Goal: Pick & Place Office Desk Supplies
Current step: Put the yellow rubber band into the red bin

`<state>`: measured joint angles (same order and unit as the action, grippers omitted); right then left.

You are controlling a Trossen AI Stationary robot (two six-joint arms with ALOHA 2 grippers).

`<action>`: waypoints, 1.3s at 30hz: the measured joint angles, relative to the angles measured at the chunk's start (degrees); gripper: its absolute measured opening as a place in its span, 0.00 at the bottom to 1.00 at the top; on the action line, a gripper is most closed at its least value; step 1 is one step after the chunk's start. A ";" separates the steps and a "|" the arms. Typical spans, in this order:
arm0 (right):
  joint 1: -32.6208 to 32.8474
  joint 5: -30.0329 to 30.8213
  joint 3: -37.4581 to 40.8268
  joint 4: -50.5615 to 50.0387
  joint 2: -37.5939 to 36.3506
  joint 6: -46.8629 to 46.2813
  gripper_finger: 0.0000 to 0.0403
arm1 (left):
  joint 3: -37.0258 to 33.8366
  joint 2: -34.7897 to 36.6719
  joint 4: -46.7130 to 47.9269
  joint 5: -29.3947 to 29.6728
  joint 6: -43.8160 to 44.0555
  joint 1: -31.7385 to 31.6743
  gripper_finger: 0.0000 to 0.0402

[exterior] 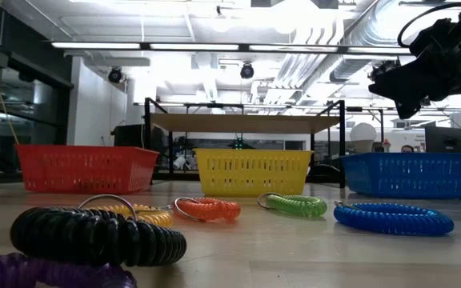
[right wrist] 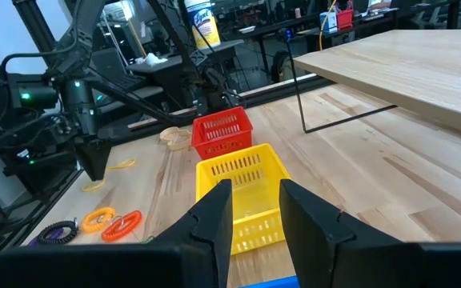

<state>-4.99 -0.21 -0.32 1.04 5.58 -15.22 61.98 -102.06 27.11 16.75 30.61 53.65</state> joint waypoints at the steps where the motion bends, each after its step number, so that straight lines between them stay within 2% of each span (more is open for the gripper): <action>1: 0.02 0.02 0.00 0.00 -0.01 0.00 0.23 | -0.02 -0.13 0.07 0.00 0.04 -0.04 0.16; 33: 0.00 0.00 0.00 0.00 -0.01 -0.01 0.23 | -0.31 -1.88 -0.60 0.13 4.35 0.31 0.16; 39: 0.00 0.02 -0.02 0.00 -0.01 -0.01 0.23 | -0.28 -1.92 -0.70 -0.02 4.33 0.31 0.10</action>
<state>-4.99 -0.19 -0.34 1.04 5.56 -15.22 61.69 -103.98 26.41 16.73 34.94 53.95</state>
